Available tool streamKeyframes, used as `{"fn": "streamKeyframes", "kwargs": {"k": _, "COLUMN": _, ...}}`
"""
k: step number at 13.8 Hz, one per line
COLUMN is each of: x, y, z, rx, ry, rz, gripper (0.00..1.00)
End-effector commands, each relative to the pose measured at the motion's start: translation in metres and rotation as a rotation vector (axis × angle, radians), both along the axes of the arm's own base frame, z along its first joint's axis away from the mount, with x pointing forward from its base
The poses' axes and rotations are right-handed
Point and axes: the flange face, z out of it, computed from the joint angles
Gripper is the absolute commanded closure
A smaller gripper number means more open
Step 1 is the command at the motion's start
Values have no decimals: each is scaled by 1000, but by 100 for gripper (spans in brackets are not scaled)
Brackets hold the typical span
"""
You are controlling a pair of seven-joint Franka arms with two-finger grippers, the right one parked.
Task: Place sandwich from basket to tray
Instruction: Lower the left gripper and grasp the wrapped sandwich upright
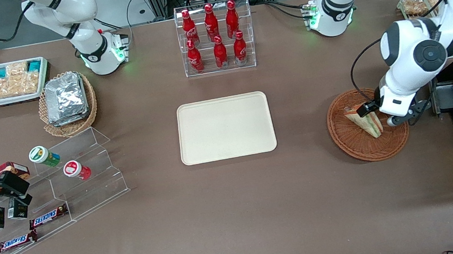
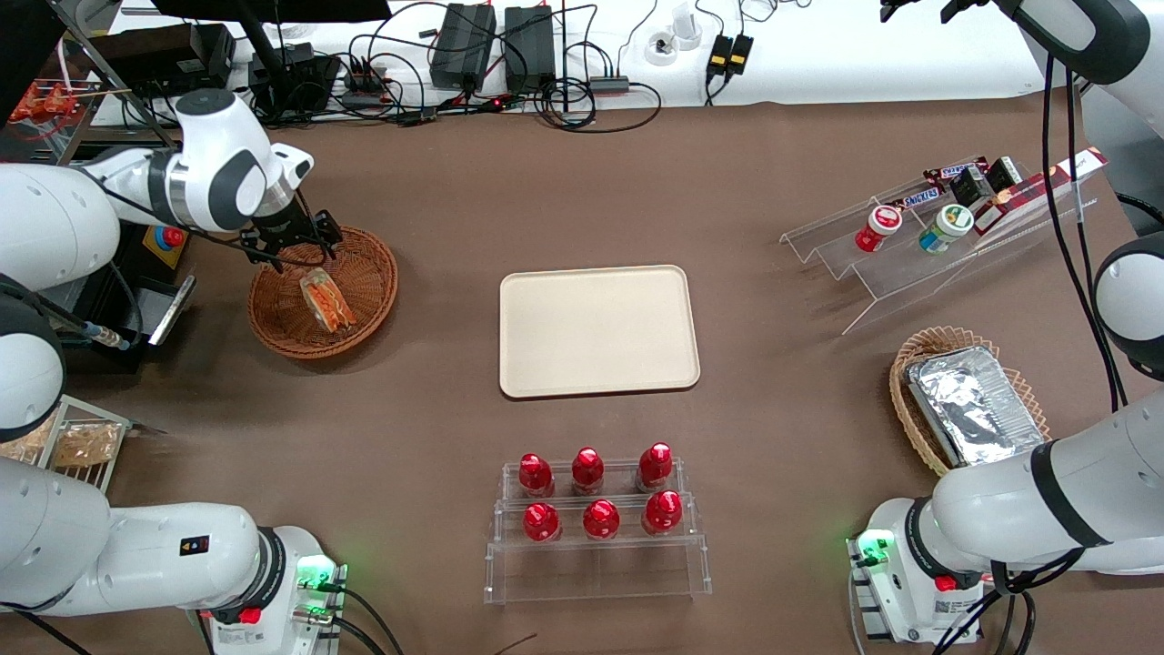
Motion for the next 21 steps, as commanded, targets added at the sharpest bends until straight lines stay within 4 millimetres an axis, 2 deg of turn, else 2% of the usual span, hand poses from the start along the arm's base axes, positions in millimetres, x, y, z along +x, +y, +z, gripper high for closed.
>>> {"fn": "streamKeyframes", "kwargs": {"k": 1, "x": -5, "y": 0, "z": -23, "rx": 2, "ry": -10, "rz": 46, "gripper": 0}}
{"fn": "streamKeyframes", "kwargs": {"k": 5, "x": -12, "y": 1, "z": -47, "rx": 11, "ry": -5, "rz": 25, "gripper": 0}}
{"fn": "streamKeyframes", "kwargs": {"k": 10, "x": -11, "y": 8, "z": -70, "rx": 0, "ry": -8, "rz": 66, "gripper": 0}}
{"fn": "streamKeyframes", "kwargs": {"k": 11, "x": -11, "y": 8, "z": -70, "rx": -1, "ry": -13, "rz": 75, "gripper": 7}}
{"fn": "streamKeyframes", "kwargs": {"k": 12, "x": -11, "y": 8, "z": -72, "rx": -1, "ry": -10, "rz": 77, "gripper": 26}}
{"fn": "streamKeyframes", "kwargs": {"k": 13, "x": -11, "y": 9, "z": -72, "rx": -1, "ry": -11, "rz": 82, "gripper": 54}}
{"fn": "streamKeyframes", "kwargs": {"k": 14, "x": -11, "y": 9, "z": -72, "rx": 0, "ry": -11, "rz": 95, "gripper": 88}}
{"fn": "streamKeyframes", "kwargs": {"k": 15, "x": -11, "y": 9, "z": -76, "rx": -1, "ry": -5, "rz": 95, "gripper": 100}}
{"fn": "streamKeyframes", "kwargs": {"k": 18, "x": -9, "y": 9, "z": -70, "rx": 1, "ry": -13, "rz": 105, "gripper": 100}}
{"fn": "streamKeyframes", "kwargs": {"k": 21, "x": -7, "y": 11, "z": -39, "rx": 19, "ry": -2, "rz": 105, "gripper": 100}}
